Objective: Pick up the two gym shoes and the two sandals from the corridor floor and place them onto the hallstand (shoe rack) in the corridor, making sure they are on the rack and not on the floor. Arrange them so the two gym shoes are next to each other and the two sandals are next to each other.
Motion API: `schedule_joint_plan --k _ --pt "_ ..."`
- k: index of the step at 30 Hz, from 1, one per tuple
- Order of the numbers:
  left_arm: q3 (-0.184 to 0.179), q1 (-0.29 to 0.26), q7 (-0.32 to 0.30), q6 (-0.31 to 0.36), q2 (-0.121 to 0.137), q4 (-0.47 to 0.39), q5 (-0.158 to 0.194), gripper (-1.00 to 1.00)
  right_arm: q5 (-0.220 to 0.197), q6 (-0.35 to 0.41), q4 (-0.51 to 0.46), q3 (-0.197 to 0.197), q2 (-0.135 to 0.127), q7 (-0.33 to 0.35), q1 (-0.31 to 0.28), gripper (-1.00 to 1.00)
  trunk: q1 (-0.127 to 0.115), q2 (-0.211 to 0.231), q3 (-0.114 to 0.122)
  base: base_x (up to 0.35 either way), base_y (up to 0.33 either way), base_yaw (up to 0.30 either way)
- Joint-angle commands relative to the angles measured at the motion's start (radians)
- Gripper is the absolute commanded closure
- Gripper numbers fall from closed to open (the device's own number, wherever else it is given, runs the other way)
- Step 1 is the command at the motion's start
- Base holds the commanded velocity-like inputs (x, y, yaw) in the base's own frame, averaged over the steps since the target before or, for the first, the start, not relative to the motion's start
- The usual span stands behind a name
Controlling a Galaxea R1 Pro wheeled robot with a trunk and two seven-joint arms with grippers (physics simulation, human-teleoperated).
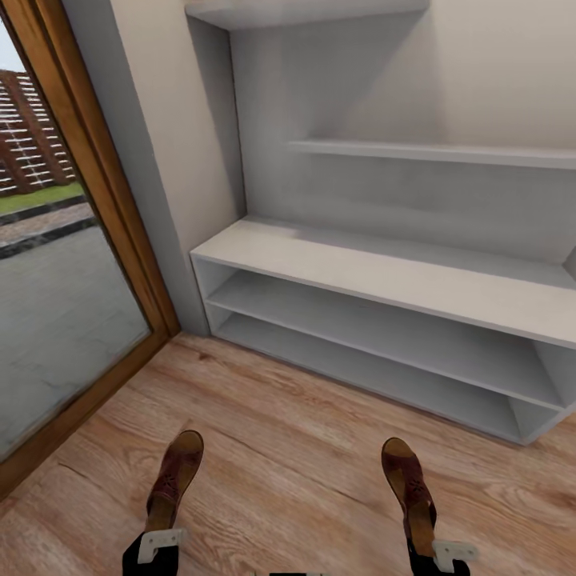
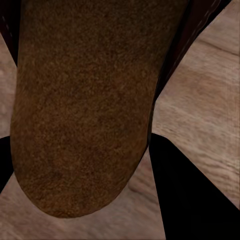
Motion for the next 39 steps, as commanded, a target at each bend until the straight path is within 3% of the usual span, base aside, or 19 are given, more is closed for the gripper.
schedule_joint_plan --k 1,23,39 --pt "0.003 -0.001 0.000 -0.003 0.000 0.001 -0.008 1.00 0.010 -0.003 0.001 -0.007 0.001 0.000 -0.001 1.00 0.000 0.000 -0.001 0.200 0.287 -0.134" --pt "0.003 -0.001 0.000 -0.003 0.000 0.001 -0.007 1.00 0.010 -0.004 0.001 -0.007 0.001 0.000 -0.001 1.00 0.000 0.000 -0.001 0.170 0.301 -0.230" --pt "0.003 0.000 0.000 -0.002 -0.001 0.001 -0.007 1.00 0.010 -0.003 0.001 -0.007 0.002 0.000 -0.001 1.00 0.000 0.000 -0.001 0.019 0.320 -0.241"
